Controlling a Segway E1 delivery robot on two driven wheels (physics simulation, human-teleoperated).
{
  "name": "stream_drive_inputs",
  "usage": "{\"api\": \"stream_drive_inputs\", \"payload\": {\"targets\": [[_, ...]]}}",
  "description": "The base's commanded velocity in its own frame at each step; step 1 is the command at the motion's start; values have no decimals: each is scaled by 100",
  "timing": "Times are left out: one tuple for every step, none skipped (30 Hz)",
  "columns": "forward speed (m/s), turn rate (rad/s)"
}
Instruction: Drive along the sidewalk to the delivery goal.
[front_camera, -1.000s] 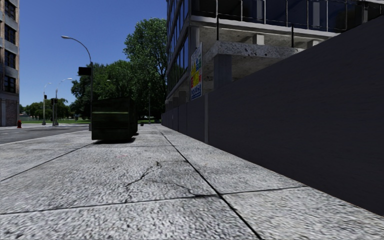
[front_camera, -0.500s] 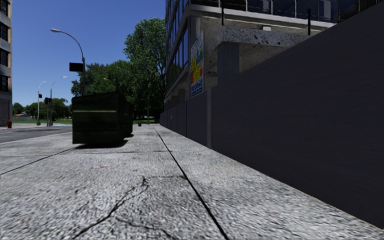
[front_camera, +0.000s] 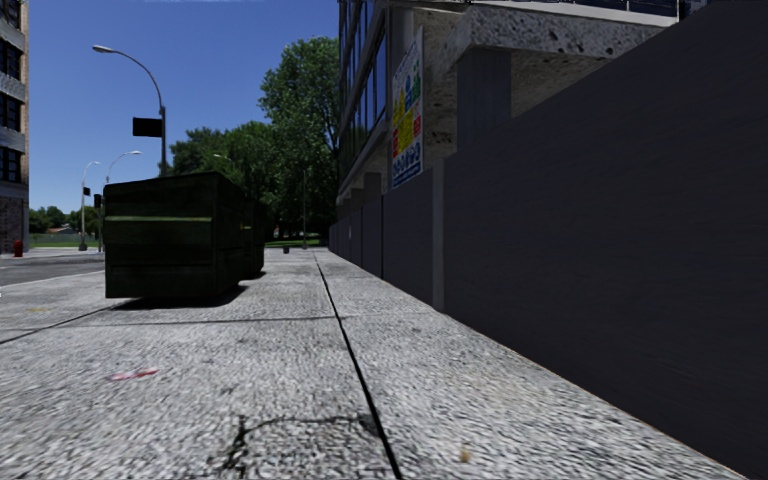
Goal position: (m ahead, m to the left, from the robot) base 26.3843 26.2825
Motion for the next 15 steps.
{"api": "stream_drive_inputs", "payload": {"targets": [[200, 35], [200, 35], [200, 35], [200, 35], [200, 35], [200, 35], [200, 35], [200, 35], [200, 35], [200, 35], [200, 35], [200, 35], [200, 28], [200, 20], [200, 18]]}}
